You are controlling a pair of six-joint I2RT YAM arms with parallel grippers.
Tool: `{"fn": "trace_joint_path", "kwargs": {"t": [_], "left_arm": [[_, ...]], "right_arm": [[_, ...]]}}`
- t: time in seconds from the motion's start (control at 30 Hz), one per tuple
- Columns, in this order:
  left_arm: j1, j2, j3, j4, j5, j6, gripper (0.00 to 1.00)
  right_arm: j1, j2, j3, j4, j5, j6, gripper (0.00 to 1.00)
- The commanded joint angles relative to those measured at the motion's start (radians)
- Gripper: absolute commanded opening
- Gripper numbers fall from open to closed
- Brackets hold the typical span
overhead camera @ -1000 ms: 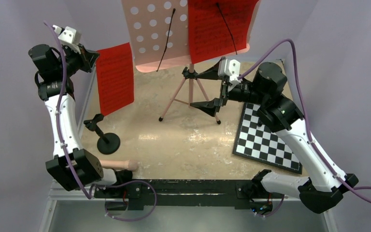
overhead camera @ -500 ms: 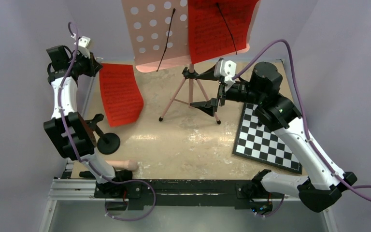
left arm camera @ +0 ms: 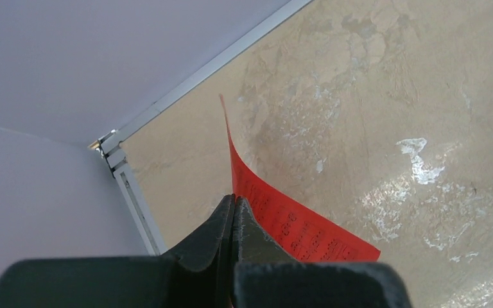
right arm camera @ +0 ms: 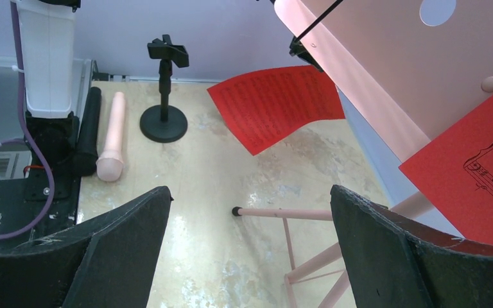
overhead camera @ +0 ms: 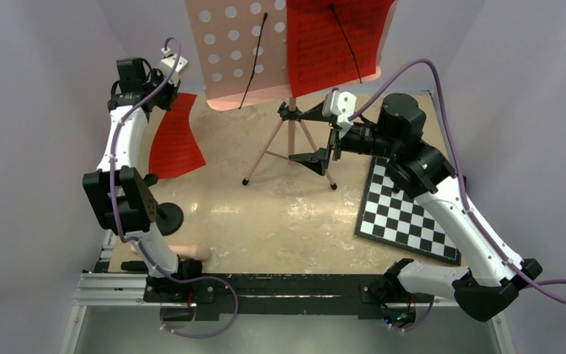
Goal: Pack up the instrument practice props
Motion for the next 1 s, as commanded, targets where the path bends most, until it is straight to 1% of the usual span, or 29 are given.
{"fn": "trace_joint_path", "kwargs": {"t": [0.0,0.13,0.27,0.4,0.47,0.57,0.7,0.8,0.87,0.97], "left_arm": [[-0.008,-0.011,-0.017,-0.013,-0.11,0.067,0.0],[-0.015,-0.019,-0.03,-0.061,-0.085,0.096,0.0],[-0.018,-0.059,-0.035,-0.135,-0.029,0.072,0.0],[-0.019,-0.098,-0.119,-0.098,-0.051,0.085,0.0],[-0.024,-0.087,-0.117,-0.1,-0.04,0.099,0.0],[-0.046,-0.061,-0.085,-0.112,-0.02,0.161,0.0],[-0.046,-0.056,-0.071,-0.126,0.163,0.225,0.0],[-0.049,-0.038,-0.025,-0.182,0.263,0.202,0.0],[-0.056,-0.031,-0.005,-0.226,0.279,0.193,0.0],[-0.055,-0.055,-0.032,-0.238,0.278,0.191,0.0]], "right_arm": [[-0.002,-0.013,0.016,0.012,0.011,-0.013,0.99],[-0.002,-0.028,0.002,0.003,0.012,-0.017,0.99],[-0.004,-0.038,-0.015,0.011,0.013,-0.016,0.99],[-0.004,-0.039,-0.022,0.024,0.004,-0.008,0.99],[-0.004,-0.034,-0.017,0.024,-0.002,-0.005,0.99],[-0.003,-0.033,-0.009,0.016,-0.006,-0.003,0.99],[-0.004,-0.048,-0.019,0.007,0.002,-0.009,0.99],[-0.005,-0.063,-0.032,0.003,0.011,-0.016,0.99],[-0.006,-0.068,-0.038,0.001,0.018,-0.02,0.99],[-0.009,-0.07,-0.038,0.001,0.018,-0.023,0.99]]}}
